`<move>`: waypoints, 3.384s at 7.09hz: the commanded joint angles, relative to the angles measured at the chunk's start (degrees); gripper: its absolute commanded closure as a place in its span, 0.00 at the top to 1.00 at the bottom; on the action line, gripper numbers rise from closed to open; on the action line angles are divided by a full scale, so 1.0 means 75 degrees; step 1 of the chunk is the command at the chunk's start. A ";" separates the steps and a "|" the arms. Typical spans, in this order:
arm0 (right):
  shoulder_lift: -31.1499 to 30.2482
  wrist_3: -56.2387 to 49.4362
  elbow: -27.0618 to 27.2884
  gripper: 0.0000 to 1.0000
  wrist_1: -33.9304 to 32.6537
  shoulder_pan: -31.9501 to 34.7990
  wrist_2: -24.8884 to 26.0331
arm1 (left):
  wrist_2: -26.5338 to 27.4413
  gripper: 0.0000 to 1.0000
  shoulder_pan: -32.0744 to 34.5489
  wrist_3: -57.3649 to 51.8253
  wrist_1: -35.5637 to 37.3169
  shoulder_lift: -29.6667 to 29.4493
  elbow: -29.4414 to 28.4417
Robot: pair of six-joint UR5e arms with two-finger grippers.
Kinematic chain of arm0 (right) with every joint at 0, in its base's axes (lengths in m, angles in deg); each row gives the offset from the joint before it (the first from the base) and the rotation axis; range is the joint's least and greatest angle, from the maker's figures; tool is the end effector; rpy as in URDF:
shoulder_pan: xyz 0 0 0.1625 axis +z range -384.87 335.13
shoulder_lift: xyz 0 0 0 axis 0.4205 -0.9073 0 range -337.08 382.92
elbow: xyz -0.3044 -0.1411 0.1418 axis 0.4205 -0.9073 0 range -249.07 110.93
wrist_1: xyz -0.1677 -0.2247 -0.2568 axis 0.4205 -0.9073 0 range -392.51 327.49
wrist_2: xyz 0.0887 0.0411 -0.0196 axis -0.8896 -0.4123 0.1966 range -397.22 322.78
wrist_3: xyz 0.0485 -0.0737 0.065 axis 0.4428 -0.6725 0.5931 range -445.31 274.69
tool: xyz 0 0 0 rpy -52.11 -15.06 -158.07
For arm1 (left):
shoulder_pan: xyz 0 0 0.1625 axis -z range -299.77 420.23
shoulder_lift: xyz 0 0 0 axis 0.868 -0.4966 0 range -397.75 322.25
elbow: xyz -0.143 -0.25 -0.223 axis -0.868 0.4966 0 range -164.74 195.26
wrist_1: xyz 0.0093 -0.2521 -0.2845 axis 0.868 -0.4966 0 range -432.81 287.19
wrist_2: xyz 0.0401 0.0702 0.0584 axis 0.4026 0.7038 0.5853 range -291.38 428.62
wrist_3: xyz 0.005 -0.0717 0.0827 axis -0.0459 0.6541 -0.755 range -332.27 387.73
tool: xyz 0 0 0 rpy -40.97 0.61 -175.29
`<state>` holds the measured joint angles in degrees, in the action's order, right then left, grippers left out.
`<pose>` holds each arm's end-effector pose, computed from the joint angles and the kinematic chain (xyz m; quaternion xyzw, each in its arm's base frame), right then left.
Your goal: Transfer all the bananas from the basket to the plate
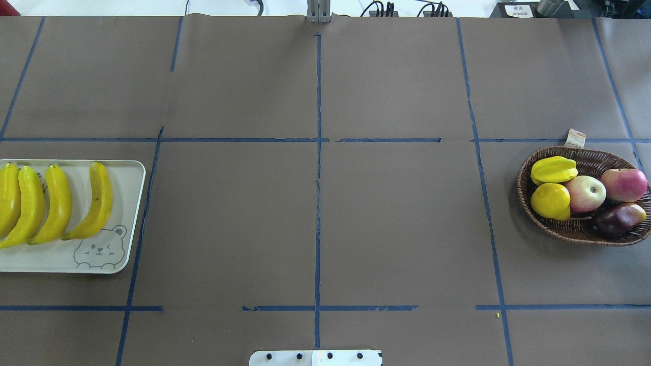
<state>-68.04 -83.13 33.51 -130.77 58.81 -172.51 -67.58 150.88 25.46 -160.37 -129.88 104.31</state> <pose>0.0060 -0.4501 0.5261 -0.0015 -0.3858 -0.0447 0.9215 -0.0595 -0.4669 0.5973 -0.0001 0.3924 0.0086 0.9197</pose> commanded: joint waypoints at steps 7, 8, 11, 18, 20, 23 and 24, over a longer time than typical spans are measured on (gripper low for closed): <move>-0.0388 -0.1145 -0.1690 1.00 0.1231 0.1405 -0.0477 | 0.0008 1.00 -0.0005 0.0021 0.0003 -0.0010 -0.0001; -0.0352 -0.1145 -0.1690 1.00 0.1231 0.1451 -0.0477 | 0.0008 1.00 -0.0005 0.0033 0.0003 -0.0010 -0.0001; -0.0235 -0.1110 -0.1655 1.00 0.1243 0.1510 -0.0466 | 0.0008 1.00 -0.0005 0.0080 0.0003 -0.0010 -0.0001; -0.0223 -0.1110 -0.1643 1.00 0.1196 0.1510 -0.0466 | -0.0004 1.00 -0.0005 0.0080 0.0003 -0.0033 -0.0024; -0.0223 -0.1110 -0.1632 1.00 0.1208 0.1510 -0.0466 | -0.0004 1.00 -0.0005 0.0080 0.0003 -0.0045 -0.0036; -0.0223 -0.1121 -0.1632 1.00 0.1231 0.1510 -0.0477 | -0.0004 1.00 -0.0005 0.0091 0.0003 -0.0068 -0.0060; -0.0223 -0.1122 -0.1632 1.00 0.1243 0.1510 -0.0477 | -0.0004 1.00 -0.0005 0.0091 0.0003 -0.0080 -0.0071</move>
<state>-69.72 -91.51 21.25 -121.56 70.14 -176.06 -67.62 150.82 26.11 -160.35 -130.37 103.86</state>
